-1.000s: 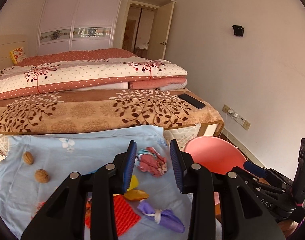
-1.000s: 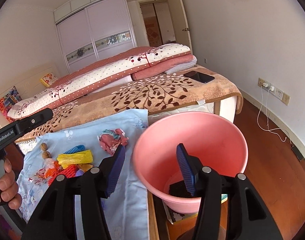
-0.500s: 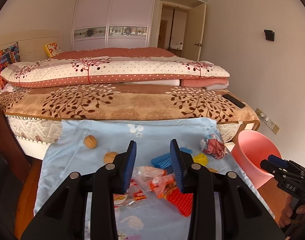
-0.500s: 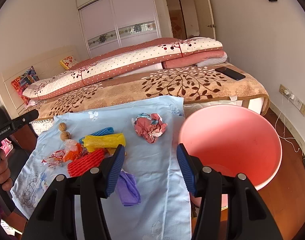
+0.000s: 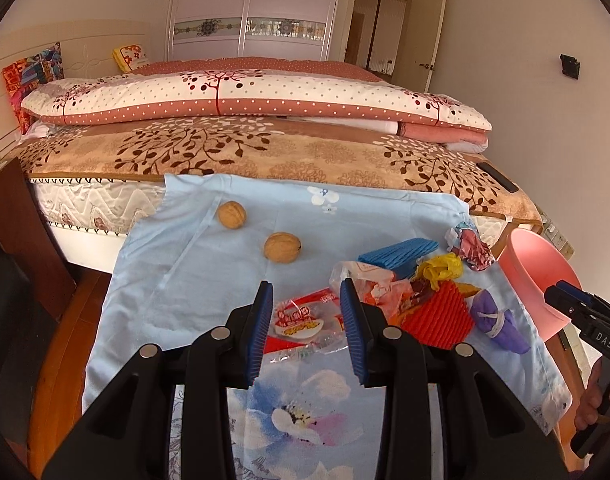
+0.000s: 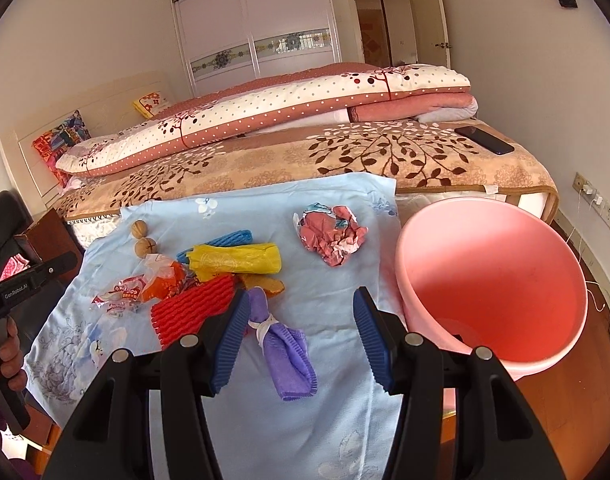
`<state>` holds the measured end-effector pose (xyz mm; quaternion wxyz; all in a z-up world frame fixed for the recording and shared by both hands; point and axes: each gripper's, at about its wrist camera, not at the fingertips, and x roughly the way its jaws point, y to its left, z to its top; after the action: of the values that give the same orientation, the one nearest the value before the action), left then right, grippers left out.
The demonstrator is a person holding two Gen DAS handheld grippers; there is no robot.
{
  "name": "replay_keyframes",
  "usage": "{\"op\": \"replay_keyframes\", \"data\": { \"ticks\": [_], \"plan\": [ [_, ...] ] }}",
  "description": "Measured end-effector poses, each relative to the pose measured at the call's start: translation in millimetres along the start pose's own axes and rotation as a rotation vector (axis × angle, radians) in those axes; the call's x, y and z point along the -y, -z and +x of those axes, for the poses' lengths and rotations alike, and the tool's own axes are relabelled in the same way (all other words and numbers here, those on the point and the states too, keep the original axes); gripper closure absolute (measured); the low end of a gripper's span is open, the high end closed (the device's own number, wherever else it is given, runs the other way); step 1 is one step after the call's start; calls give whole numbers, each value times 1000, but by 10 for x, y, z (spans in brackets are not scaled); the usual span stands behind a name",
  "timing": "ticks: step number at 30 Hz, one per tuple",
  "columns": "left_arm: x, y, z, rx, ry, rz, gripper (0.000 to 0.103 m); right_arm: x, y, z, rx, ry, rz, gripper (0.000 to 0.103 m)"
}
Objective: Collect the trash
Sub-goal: 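Grasp the clear plastic snack bag with the left tool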
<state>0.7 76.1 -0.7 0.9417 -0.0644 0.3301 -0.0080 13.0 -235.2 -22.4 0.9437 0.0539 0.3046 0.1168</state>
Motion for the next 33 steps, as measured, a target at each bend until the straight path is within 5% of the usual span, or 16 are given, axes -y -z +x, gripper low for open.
{"op": "replay_keyframes", "data": {
  "ticks": [22,33],
  "plan": [
    [-328,135,640,-196,-32,-172,68,-9,45,128,-36,9,-2,48],
    [-293,221,697,-225,-25,-146,68,-26,70,225,-72,13,-12,44]
  ]
}}
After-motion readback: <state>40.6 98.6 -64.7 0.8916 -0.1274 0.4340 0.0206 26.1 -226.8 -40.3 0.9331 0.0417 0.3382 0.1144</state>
